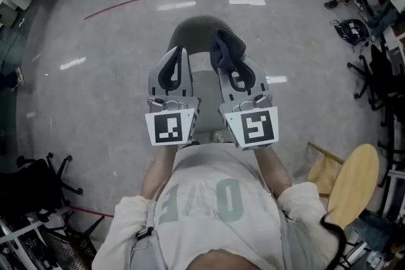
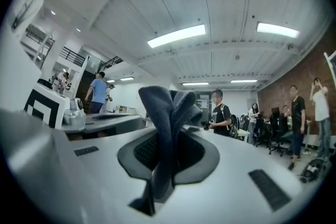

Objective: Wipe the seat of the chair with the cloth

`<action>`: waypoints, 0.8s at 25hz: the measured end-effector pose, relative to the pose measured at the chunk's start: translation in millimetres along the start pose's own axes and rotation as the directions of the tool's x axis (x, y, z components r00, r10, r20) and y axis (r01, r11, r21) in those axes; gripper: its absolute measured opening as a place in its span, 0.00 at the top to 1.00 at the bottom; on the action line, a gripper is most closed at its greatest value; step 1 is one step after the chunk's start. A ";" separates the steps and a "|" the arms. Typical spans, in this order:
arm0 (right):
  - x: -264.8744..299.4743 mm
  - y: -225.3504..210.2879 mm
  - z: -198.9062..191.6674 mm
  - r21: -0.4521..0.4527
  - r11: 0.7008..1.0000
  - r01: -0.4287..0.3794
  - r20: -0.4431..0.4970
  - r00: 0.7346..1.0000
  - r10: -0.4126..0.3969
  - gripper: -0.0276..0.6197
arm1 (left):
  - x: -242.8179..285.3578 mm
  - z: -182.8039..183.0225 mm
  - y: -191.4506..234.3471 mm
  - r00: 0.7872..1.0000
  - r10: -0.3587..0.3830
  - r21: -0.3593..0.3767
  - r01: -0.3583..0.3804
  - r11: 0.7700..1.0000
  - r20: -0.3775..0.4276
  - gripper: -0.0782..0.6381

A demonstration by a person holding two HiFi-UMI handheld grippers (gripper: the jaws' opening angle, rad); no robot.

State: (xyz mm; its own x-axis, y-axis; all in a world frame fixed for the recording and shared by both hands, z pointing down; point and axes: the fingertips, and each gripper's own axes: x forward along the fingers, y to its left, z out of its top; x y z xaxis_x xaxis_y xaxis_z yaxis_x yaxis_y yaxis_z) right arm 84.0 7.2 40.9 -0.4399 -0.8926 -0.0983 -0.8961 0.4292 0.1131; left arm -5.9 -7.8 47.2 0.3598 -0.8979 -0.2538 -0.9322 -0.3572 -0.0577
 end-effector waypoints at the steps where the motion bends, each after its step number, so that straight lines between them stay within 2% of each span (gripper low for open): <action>1: -4.4 1.4 4.4 0.006 1.000 -0.008 0.022 1.000 0.008 0.88 | -0.8 1.6 -4.7 1.000 -0.002 -0.003 0.002 1.000 0.005 0.87; 6: -12.5 -7.6 5.6 0.012 1.000 -0.025 0.047 0.999 0.024 0.88 | 5.2 5.1 -23.8 1.000 -0.012 0.003 0.012 1.000 0.021 0.87; 14: -17.3 -30.7 9.1 -0.028 1.000 0.008 0.044 0.999 -0.007 0.88 | 13.8 20.5 -27.8 0.998 0.003 0.009 -0.003 1.000 0.056 0.87; 17: -21.8 -25.2 6.8 -0.001 1.000 -0.012 0.048 0.999 0.012 0.88 | 6.8 17.4 -28.4 0.998 0.009 0.011 -0.010 1.000 0.055 0.87; 20: -30.2 -20.8 6.8 -0.016 1.000 -0.016 0.055 0.998 0.017 0.88 | -6.1 18.3 -27.9 0.998 0.016 0.015 -0.016 1.000 0.057 0.87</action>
State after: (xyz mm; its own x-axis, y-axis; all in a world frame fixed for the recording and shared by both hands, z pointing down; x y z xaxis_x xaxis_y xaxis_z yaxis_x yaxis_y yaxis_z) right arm 115.5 26.2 34.9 -0.4576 -0.8764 -0.1502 -0.8878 0.4413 0.1303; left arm 17.2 12.3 32.6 0.3424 -0.8871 -0.3094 -0.9385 -0.3386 -0.0677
